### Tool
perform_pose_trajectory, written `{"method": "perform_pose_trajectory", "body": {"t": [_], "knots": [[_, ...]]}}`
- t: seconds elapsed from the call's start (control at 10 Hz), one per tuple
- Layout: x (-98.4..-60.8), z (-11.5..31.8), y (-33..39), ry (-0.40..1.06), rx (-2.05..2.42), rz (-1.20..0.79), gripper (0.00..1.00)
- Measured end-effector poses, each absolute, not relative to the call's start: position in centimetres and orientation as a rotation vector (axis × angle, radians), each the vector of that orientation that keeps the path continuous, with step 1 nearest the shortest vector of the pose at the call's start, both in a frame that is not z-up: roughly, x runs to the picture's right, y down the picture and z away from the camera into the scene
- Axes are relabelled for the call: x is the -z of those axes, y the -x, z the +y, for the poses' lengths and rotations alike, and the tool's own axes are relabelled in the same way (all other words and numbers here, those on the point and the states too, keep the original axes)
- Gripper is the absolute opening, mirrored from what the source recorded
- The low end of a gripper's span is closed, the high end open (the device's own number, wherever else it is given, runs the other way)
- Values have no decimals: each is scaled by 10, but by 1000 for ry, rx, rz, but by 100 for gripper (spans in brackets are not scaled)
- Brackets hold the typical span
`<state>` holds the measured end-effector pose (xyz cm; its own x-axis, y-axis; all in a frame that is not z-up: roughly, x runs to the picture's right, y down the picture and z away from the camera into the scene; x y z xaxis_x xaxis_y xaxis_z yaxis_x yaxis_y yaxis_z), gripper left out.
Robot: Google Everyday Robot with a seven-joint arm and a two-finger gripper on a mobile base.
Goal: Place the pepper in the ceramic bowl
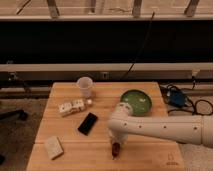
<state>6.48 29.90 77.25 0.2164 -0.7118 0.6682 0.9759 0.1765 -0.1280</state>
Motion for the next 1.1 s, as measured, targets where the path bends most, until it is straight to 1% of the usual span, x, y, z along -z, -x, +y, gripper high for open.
{"method": "perform_pose_trajectory", "body": {"t": [0.1,0.4,0.6,0.8,1.1], "knots": [[-771,296,-66,605,1266,-524,0],[-775,283,-63,589,1258,-517,0],[-771,282,-66,584,1258,-515,0],[-771,269,-69,565,1248,-519,0],[-769,259,-73,555,1243,-518,0]]}}
